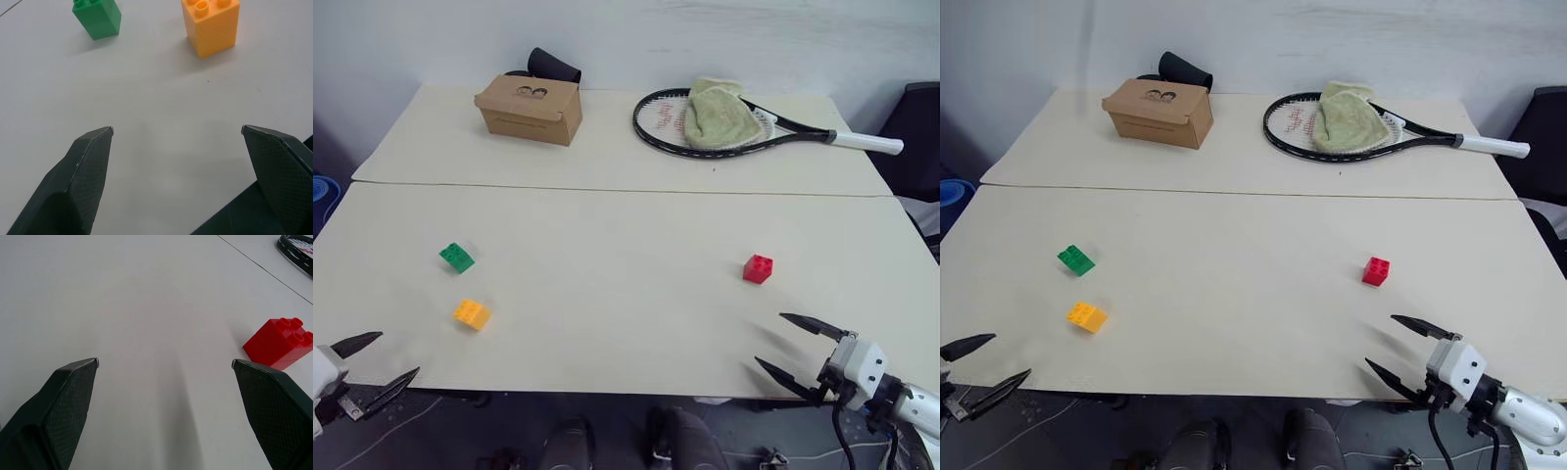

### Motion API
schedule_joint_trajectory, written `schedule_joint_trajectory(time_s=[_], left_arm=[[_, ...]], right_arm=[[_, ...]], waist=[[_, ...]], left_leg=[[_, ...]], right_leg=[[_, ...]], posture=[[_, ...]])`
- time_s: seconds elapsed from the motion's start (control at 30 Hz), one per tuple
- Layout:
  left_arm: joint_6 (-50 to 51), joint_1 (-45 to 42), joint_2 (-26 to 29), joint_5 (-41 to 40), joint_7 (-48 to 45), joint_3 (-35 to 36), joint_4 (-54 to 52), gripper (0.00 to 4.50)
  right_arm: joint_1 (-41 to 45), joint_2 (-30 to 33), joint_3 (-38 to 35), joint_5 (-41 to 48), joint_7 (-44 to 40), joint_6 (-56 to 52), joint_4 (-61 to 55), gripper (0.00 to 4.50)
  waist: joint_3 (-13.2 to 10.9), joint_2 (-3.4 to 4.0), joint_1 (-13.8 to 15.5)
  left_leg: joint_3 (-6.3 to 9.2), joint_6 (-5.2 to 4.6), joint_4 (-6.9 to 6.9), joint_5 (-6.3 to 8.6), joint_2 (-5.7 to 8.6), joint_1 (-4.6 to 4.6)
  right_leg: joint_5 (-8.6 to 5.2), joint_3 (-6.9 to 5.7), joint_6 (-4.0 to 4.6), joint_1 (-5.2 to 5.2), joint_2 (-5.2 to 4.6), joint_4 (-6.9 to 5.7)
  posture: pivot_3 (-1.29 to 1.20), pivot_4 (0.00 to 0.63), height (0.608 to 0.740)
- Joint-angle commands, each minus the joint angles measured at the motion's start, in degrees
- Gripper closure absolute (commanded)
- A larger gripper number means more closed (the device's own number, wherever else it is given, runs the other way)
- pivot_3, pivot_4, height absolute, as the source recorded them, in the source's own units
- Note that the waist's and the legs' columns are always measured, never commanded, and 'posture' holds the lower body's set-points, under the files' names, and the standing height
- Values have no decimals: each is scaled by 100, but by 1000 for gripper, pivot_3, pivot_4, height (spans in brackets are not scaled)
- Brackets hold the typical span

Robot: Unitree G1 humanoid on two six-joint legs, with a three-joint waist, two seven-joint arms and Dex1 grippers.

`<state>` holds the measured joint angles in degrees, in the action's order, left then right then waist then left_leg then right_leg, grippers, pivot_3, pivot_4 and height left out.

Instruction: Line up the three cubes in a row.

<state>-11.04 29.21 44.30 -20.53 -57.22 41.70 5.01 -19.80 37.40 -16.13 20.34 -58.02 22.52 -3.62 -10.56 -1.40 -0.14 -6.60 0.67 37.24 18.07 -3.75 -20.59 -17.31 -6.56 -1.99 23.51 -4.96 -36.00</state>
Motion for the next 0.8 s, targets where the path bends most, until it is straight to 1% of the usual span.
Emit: schedule_joint_trajectory(time_s=[0.03,0.07,0.13,0.17,0.23,0.27,0.3,0.4,0.5,0.57,0.63,0.7,0.8], left_arm=[[64,-34,87,-192,-139,55,-53,85],[217,-31,65,-356,-208,60,-135,85],[857,70,127,-880,-500,50,-500,85],[1223,246,183,-1216,-678,-205,-1224,85],[1732,371,211,-1658,-805,-627,-2311,85],[1898,352,205,-1773,-777,-816,-2709,85],[2028,255,186,-1846,-692,-987,-2979,85],[2302,-172,143,-1934,-445,-1476,-3516,85],[2357,-608,0,-1873,-219,-1704,-3555,85],[2374,-826,-61,-1785,-148,-1855,-3484,85],[2378,-955,-82,-1691,-147,-1993,-3431,85],[2385,-1078,-110,-1621,-123,-2144,-3396,85],[2405,-1180,-142,-1580,-86,-2256,-3391,85]], right_arm=[[-110,-54,-136,134,76,55,-115,0],[-152,-60,-174,187,101,19,-167,0],[-349,-74,-369,378,218,-154,-350,0],[-718,-162,-724,541,375,-262,-471,0],[-1259,-358,-1236,701,646,-355,-599,0],[-1471,-480,-1393,748,760,-400,-645,0],[-1627,-619,-1466,749,884,-437,-675,0],[-1863,-1024,-1455,610,1213,-463,-741,0],[-1721,-1329,-1312,516,1667,-657,-982,0],[-1468,-1489,-1041,388,1988,-896,-1309,0],[-1168,-1614,-722,285,2303,-1217,-1662,0],[-678,-1799,-311,150,2843,-1787,-1997,0],[-80,-1979,54,-110,3468,-2450,-2190,0]], waist=[[0,0,-3],[0,0,-5],[0,0,-4],[0,-1,-3],[1,1,46],[5,13,119],[6,12,131],[8,8,138],[9,26,70],[13,37,-22],[14,38,-72],[14,39,-132],[16,37,-146]], left_leg=[[-5,0,-1,0,-2,1],[-8,1,-2,1,-3,3],[-17,2,-4,1,-5,7],[-17,3,-4,2,-6,7],[-19,6,-3,4,-8,9],[-13,9,-8,7,-7,8],[-26,23,-7,27,-6,12],[-30,32,-6,28,-17,20],[-37,46,-9,24,-25,25],[-39,47,-12,24,-25,28],[-39,47,-14,20,-24,30],[-37,38,-14,10,-27,31],[-30,45,-8,10,-21,35]], right_leg=[[0,5,0,2,3,0],[0,8,0,3,5,-1],[0,17,0,4,9,-2],[0,18,0,5,10,-3],[0,25,0,5,14,-2],[1,30,-2,2,14,3],[1,46,-4,0,14,7],[0,58,-1,-1,35,5],[-8,71,17,-6,50,3],[-8,82,22,-12,59,1],[-7,94,24,-6,70,-3],[-7,98,26,0,78,-10],[-6,108,26,27,78,-42]], posture=[[0,150,740],[0,150,740],[0,150,740],[0,150,740],[0,150,740],[0,150,740],[0,150,740],[0,150,740],[0,150,740],[0,150,740],[0,150,740],[0,150,740],[0,150,740]])
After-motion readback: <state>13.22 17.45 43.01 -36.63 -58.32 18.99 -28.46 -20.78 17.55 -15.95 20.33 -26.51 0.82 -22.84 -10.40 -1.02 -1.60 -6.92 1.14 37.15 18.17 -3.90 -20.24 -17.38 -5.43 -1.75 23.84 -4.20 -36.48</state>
